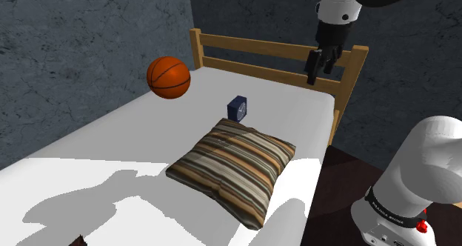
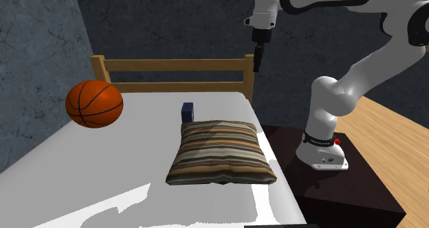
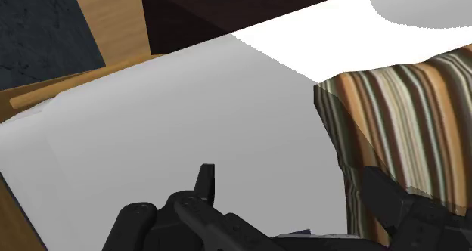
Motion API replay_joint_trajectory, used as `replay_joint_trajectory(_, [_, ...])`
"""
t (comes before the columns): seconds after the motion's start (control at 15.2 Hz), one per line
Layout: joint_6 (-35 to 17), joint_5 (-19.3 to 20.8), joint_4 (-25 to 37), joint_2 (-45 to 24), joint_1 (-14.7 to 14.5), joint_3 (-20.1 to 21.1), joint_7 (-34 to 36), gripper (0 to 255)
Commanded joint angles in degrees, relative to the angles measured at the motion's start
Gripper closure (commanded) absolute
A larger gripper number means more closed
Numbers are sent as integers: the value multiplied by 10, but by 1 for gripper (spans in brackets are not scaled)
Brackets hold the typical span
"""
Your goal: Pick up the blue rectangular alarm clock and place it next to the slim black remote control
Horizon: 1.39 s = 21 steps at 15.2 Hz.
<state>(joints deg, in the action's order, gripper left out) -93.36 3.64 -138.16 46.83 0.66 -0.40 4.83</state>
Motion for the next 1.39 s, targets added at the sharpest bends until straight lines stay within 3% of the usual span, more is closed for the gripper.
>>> replay_joint_trajectory(0.0, [0,0,0,0,0,0,0,0])
replay_joint_trajectory(0.66, [-147,-51,36,-189,38,89,242,0])
replay_joint_trajectory(1.32, [-246,-32,159,-417,75,134,473,0])
